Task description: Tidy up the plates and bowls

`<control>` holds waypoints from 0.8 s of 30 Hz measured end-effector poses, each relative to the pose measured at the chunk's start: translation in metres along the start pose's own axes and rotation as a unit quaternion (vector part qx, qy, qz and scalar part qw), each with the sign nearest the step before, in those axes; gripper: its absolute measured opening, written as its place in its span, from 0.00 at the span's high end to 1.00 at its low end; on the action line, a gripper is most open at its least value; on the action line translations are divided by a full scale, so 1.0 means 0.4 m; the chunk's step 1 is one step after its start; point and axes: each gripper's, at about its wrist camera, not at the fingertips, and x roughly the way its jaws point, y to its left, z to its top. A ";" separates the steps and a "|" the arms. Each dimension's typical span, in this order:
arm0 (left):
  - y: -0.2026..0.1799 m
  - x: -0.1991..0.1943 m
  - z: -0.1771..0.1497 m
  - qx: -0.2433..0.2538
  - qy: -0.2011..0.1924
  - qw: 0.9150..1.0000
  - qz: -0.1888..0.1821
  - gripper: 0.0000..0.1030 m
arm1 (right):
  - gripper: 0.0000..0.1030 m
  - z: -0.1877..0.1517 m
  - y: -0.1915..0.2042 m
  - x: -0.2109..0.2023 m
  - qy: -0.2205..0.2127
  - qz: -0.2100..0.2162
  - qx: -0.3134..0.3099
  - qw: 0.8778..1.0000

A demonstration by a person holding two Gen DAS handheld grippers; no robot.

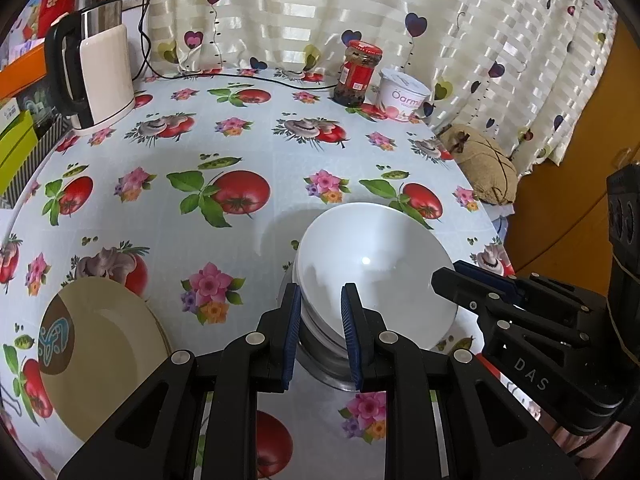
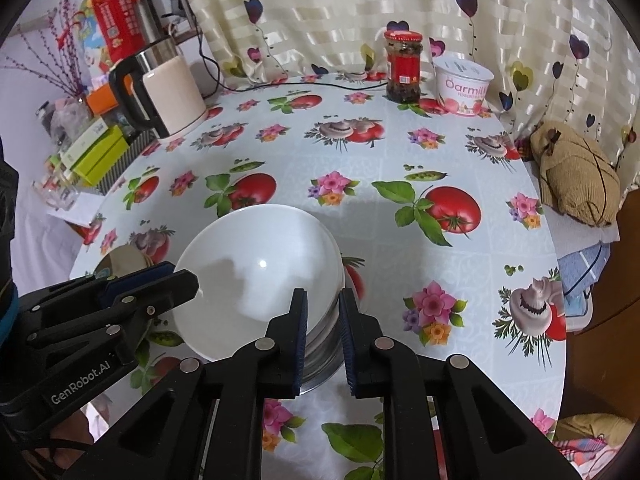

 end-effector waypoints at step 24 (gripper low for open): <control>0.022 -0.034 0.015 -0.007 -0.021 0.999 -0.031 0.79 | 0.75 0.004 -0.052 -0.039 -0.020 0.030 0.035 0.999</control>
